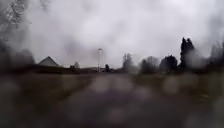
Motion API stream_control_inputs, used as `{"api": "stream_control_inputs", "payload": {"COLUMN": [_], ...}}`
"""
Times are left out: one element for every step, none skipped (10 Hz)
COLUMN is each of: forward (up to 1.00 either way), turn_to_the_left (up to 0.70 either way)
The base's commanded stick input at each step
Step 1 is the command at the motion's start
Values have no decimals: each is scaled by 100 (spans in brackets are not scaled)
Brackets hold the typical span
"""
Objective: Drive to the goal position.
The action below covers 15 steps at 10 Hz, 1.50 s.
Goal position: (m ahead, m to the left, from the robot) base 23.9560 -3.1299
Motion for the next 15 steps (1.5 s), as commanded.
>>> {"api": "stream_control_inputs", "payload": {"forward": [100,100,100,100,100,100,100,100,100,100,100,100,100,100,100], "turn_to_the_left": [0,0,0,0,0,0,0,0,0,0,14,34,40,40,13]}}
